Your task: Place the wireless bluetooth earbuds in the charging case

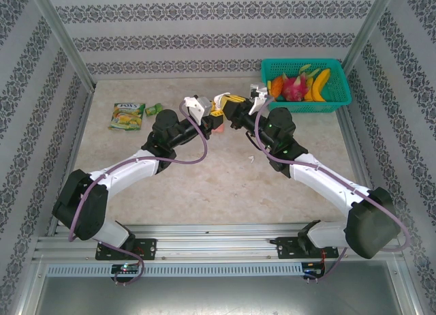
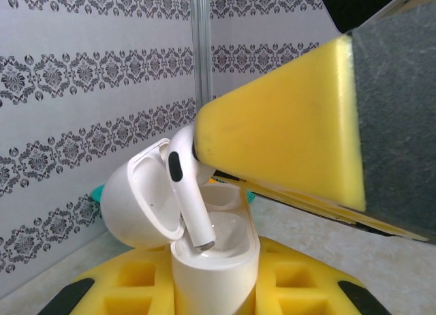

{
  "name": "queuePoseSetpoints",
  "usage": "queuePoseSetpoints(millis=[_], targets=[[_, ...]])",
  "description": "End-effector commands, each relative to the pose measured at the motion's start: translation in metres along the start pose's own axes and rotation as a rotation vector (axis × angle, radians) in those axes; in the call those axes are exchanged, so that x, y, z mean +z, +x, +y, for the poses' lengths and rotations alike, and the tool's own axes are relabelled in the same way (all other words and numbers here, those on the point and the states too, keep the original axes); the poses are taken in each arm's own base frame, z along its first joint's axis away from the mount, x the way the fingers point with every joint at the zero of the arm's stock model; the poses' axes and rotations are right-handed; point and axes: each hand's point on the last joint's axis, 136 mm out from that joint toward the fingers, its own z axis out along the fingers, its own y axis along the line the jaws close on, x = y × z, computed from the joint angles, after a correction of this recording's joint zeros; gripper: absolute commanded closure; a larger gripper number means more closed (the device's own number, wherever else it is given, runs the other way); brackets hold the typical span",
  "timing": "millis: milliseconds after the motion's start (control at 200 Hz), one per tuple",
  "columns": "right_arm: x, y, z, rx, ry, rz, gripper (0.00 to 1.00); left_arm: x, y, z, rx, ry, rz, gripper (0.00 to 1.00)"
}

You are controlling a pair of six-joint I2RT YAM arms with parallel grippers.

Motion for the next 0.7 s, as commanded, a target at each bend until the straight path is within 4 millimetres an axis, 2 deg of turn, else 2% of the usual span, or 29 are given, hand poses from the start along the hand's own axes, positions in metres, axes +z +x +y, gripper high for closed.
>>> queuePoseSetpoints(millis=[0,280,615,694], targets=[[0.002,0.014,0.008,-0.006,-0.045,0.052,0.83,-0.001,-0.049,-0.015,0.031,0.054,-0.12,1.0],[-0.001,0.029,0.015,-0.021,-0.07,0.098,0.83,-0.001,-0.046,-0.014,0.031,0.047,-0.11,1.0],[-0.008,0.034,0.017,-0.083,-0.057,0.146,0.84,-0.001,-0.044,-0.013,0.036,0.039,-0.101,1.0],[-0.011,0.036,0.018,-0.094,-0.06,0.158,0.81,-0.002,-0.044,-0.013,0.037,0.038,-0.103,1.0]])
